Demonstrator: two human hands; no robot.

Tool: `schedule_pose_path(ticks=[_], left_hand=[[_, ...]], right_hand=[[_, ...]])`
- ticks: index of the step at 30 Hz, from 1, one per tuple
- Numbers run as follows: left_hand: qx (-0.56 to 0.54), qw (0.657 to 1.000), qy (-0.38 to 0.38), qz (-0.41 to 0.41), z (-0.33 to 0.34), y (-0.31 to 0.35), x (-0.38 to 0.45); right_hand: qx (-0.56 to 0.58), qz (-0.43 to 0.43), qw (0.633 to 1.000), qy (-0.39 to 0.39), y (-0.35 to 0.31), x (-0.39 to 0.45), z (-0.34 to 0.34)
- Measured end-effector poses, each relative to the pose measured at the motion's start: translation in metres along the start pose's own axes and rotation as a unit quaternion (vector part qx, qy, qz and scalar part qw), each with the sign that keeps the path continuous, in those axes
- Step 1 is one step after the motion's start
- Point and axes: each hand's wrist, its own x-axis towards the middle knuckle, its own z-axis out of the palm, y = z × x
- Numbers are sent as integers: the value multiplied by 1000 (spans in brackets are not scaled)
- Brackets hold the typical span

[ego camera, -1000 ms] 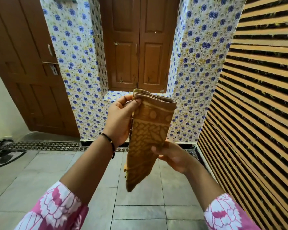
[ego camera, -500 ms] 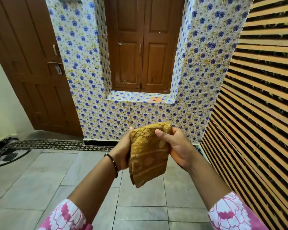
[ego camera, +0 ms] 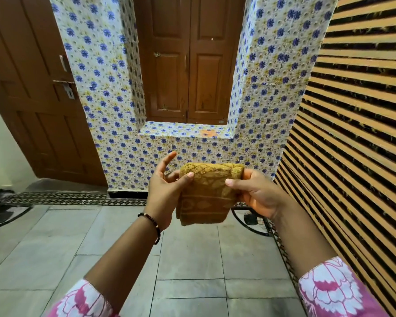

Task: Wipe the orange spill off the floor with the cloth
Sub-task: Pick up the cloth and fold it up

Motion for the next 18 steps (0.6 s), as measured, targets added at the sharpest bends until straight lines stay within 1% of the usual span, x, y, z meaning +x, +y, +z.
schedule_pose_path(ticks=[1,4,5,7,9,11,13,15,18], left_hand=[[-4,1000,-2,-8,1,-3,0],[-30,996,-40,-72,2,-1,-2],[-30,996,-47,-75,0,0,-2],[-4,998,-47,-37,-2,2,-2],[47,998,-40,30,0,4,-5],[106,989,-25,105,3,5,-8],[149,975,-15,161,3,7,-10],[147,970,-16,191,2,10,-12],[71,975,-19,208,5,19,-16]], right_hand=[[-16,2,1000,4,-2,0,0],[-26,-1,1000,8,-6,-3,-2],[-27,-1,1000,9,-7,-3,-3],[-42,-1,999,16,-9,-5,-6],[-76,-14,996,46,-8,-6,-6],[-98,-53,987,112,-2,-8,-2],[-78,-110,974,182,5,-10,3],[-54,-181,961,203,9,-15,8],[-23,-267,948,169,6,-25,16]])
